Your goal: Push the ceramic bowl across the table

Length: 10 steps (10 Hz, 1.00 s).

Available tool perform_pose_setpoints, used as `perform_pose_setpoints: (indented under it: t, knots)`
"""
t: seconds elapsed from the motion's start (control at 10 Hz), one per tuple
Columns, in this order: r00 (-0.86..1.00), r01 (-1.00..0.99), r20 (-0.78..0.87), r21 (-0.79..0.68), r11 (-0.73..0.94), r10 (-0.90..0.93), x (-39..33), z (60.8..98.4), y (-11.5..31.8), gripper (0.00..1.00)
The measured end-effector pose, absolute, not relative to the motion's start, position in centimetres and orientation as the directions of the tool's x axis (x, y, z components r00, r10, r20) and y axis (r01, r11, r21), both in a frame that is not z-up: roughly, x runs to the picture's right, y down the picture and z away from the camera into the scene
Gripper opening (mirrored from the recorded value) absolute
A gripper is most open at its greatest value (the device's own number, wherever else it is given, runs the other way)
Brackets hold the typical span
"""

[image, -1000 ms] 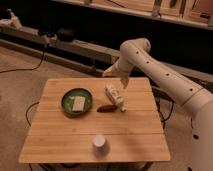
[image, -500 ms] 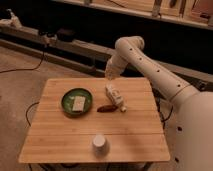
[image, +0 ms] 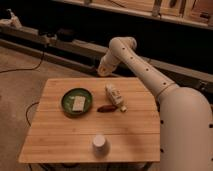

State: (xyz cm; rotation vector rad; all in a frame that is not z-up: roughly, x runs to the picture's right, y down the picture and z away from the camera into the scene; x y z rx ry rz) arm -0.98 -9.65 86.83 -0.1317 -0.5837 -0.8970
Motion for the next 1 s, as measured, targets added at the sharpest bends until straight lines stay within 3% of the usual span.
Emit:
perform_pose_setpoints:
  t: [1.0]
  knots:
    - [0.472, 0.757, 0.539, 0.157, 0.634, -0.697, -2.3, 86.6, -9.8, 0.00]
